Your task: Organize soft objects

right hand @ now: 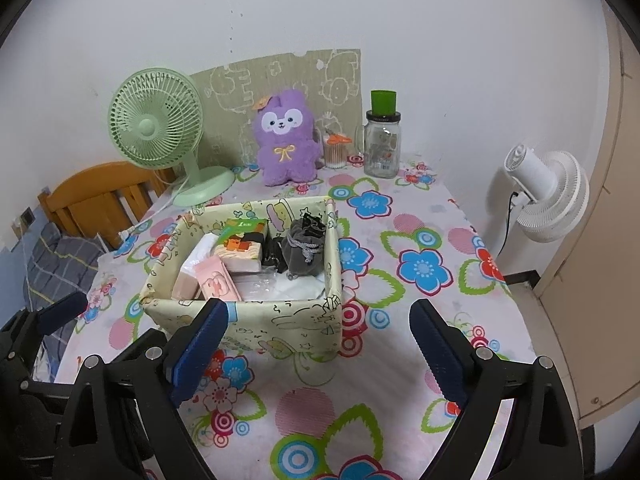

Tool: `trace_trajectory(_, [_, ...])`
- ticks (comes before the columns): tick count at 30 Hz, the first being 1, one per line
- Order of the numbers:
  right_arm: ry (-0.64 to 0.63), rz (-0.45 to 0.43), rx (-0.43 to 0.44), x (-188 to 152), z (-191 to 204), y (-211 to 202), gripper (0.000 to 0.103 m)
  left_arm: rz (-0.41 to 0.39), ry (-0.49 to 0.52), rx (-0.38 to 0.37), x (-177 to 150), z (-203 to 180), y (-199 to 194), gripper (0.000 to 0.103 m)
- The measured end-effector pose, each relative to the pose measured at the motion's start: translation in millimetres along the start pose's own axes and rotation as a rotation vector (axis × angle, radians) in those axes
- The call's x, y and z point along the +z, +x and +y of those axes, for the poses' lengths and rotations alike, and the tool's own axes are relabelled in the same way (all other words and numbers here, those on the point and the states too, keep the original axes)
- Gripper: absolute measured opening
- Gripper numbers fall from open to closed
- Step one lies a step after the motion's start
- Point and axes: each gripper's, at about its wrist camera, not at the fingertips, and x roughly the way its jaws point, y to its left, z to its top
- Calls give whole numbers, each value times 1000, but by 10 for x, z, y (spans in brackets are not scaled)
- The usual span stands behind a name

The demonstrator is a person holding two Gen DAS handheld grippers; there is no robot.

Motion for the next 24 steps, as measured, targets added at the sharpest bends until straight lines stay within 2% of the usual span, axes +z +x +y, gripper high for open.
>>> trace_trajectory(8, [0, -37, -11, -12, -36, -207, 94, -33, -12, 16, 9, 78, -190, 103])
trace_trajectory(18, [-18, -94, -40, -11, -24, -497, 94, -109, -12, -7, 51, 75, -520, 103])
trace_trajectory(24, [-30, -119, -39, 0, 4, -631, 95, -124, 9, -6, 70, 45, -602, 103])
